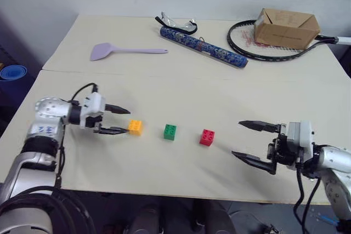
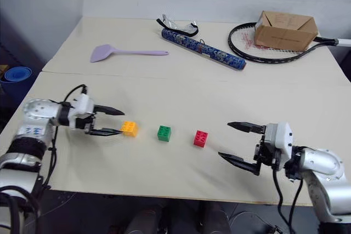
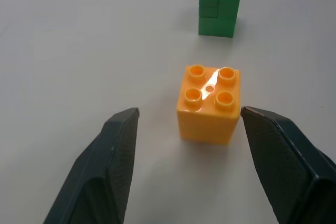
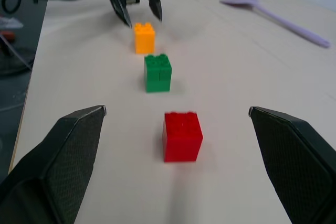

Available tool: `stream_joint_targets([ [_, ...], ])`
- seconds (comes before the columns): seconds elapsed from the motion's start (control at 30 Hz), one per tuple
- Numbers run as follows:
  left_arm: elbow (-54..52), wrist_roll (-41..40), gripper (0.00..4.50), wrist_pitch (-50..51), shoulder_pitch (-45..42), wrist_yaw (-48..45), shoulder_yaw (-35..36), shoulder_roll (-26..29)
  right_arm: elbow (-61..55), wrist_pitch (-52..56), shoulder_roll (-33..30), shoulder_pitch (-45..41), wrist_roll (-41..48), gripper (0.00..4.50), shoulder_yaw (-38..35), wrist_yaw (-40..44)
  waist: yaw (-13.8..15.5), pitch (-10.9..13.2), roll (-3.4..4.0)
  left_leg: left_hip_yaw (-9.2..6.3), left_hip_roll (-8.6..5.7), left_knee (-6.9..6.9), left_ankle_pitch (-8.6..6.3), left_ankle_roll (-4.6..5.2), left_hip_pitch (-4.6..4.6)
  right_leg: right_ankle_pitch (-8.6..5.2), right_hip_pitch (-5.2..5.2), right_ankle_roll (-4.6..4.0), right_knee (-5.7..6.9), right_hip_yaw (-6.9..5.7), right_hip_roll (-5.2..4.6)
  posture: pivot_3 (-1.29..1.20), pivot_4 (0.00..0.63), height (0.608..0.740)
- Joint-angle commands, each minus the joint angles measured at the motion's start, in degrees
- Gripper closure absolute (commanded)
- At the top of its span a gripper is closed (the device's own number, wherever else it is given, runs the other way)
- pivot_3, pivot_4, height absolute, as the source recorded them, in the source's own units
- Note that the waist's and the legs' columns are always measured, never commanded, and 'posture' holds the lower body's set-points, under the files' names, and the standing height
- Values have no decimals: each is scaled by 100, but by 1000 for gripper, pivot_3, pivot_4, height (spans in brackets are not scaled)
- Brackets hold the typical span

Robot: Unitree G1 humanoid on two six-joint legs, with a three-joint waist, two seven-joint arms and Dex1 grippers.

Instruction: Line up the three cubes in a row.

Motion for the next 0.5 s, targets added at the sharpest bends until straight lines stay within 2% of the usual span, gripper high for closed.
stream_joint_targets([
  [0.03,-1442,-476,1250,677,1260,245,948,563,422,-52,-401,-352,7,0,-226,487,-47,3,0,0,4,0,0,-1,-1,0,0,0,-3,1,1,0,150,740],
  [0.2,-3512,-963,1250,1776,3429,880,2425,903,847,2,-844,-642,-36,0,-347,936,8,6,4,-8,15,-1,-4,-8,1,-1,4,-2,-10,13,-6,0,150,740],
  [0.33,-4124,-907,1250,2187,4140,1243,3098,841,1163,-161,-826,-752,-179,0,-260,1152,142,8,8,-29,10,-1,-13,-13,6,-1,21,-3,-45,2,-18,0,150,740],
  [0.5,-4468,-965,1250,2533,4457,1237,3422,816,1525,-412,-643,-975,-375,0,-79,1239,154,11,14,-29,10,-1,-17,-19,6,-2,21,-4,-46,-1,-16,0,150,740],
])
